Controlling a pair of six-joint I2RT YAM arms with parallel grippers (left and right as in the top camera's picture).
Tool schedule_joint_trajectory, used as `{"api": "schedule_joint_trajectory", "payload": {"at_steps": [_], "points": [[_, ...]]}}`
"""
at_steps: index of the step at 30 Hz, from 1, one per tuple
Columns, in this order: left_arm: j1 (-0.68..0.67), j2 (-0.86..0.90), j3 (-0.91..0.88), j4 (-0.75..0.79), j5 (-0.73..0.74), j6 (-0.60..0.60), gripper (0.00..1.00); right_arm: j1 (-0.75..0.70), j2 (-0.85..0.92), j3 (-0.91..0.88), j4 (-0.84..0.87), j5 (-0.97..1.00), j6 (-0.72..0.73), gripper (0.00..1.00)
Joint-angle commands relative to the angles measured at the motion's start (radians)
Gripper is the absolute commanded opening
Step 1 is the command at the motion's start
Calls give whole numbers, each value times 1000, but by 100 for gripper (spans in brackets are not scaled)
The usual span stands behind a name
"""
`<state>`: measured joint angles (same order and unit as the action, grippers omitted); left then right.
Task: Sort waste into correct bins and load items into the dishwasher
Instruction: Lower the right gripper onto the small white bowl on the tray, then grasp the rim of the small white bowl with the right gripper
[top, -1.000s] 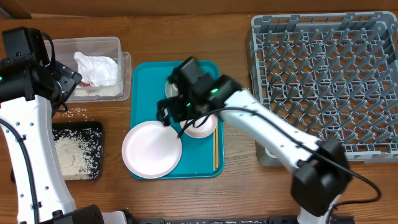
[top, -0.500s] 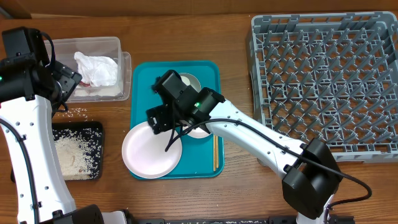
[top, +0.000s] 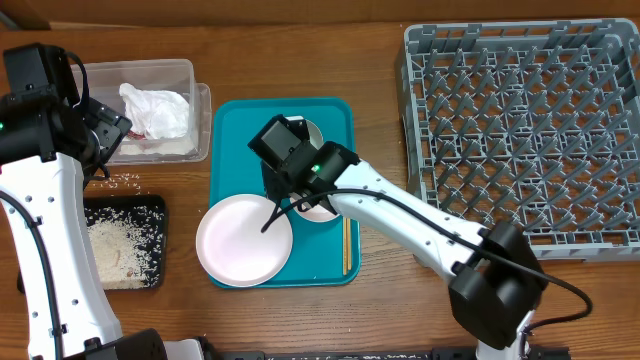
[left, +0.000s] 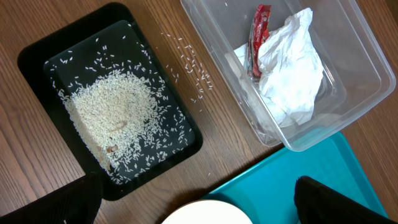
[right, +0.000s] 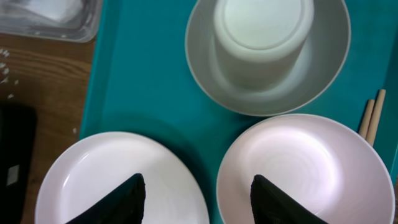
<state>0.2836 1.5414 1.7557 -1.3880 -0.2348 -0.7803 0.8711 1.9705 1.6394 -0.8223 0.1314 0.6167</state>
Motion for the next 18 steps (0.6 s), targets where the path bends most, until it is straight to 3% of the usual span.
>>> {"api": "schedule_joint_trajectory", "payload": {"at_steps": [1,18], "points": [[4,8,6,1,0,-13,100,-1,67,-11,7,55,50,56],[4,8,6,1,0,-13,100,5,158,-12,24,94,86,50]]}}
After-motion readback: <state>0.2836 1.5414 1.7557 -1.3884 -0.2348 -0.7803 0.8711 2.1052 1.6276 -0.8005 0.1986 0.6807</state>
